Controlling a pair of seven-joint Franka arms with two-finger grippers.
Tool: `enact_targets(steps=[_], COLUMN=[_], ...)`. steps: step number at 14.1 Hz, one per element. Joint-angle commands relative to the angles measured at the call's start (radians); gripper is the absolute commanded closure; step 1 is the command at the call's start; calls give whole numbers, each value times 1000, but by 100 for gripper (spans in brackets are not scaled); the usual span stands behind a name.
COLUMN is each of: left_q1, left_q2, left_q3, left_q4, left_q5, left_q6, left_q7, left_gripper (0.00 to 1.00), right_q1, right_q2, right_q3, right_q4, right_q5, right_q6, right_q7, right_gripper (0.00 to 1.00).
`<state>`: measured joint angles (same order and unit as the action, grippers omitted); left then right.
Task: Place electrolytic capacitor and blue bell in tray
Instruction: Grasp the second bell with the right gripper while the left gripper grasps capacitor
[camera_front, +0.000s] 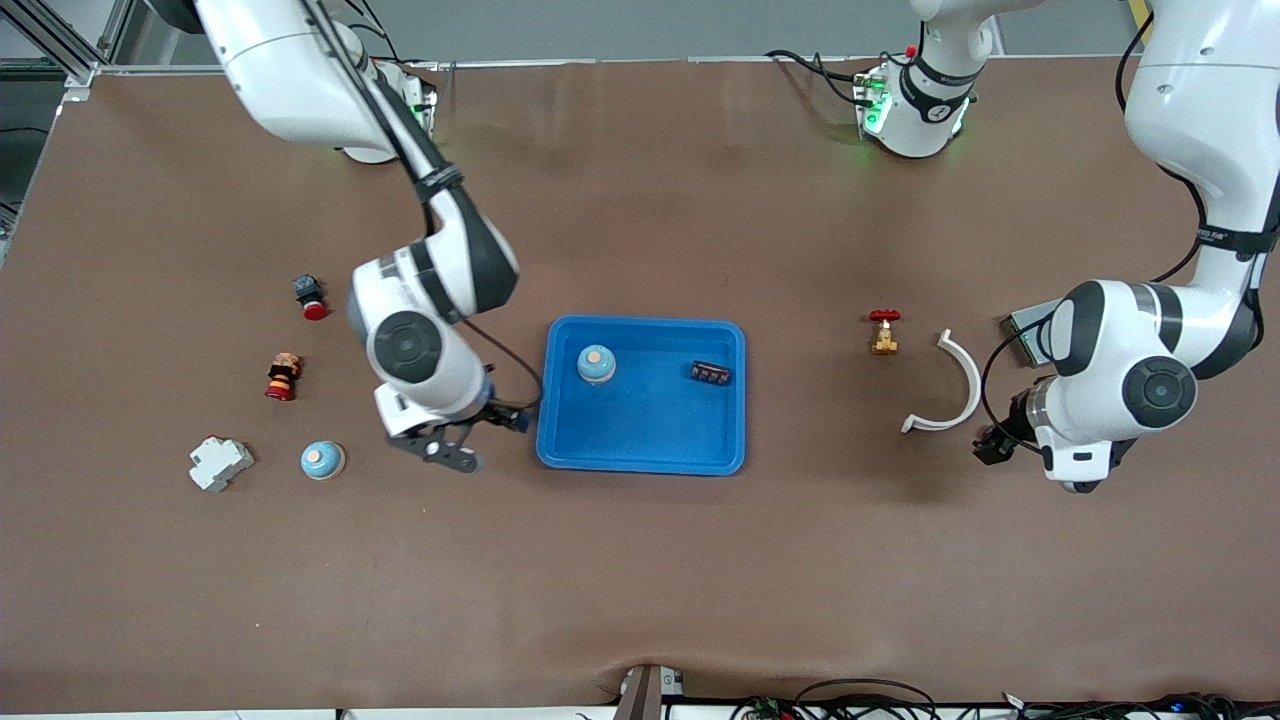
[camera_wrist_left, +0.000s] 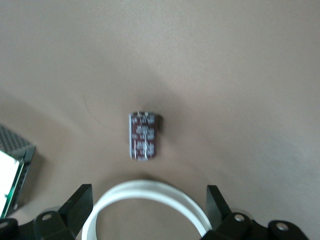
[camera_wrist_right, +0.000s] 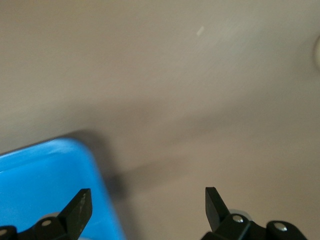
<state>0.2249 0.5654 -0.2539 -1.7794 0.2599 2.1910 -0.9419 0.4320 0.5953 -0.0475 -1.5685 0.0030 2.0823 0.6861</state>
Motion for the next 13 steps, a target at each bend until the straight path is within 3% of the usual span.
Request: enact_targets(steps=[1, 7, 10, 13], left_q1=[34, 57, 71, 71], left_q2=[14, 71, 79, 79], left_q3=[-8, 1, -1, -2], left_q4=[-25, -29, -28, -26], left_q5=[64, 84, 96, 93], left_q6=[62, 138, 145, 148], left_q7=[9, 6, 6, -14], left_gripper=[4, 16, 45, 94], right_q1=[-73, -245, -303, -340], right_q2=[-37, -35, -29, -22], right_q3=[18, 20, 20, 20], right_q4=[-71, -155, -208, -217], right_q5=[-53, -55, -55, -55], right_q6=[31, 189, 294, 338], right_q7=[-126, -468, -589, -684], right_gripper=[0, 0, 0, 0])
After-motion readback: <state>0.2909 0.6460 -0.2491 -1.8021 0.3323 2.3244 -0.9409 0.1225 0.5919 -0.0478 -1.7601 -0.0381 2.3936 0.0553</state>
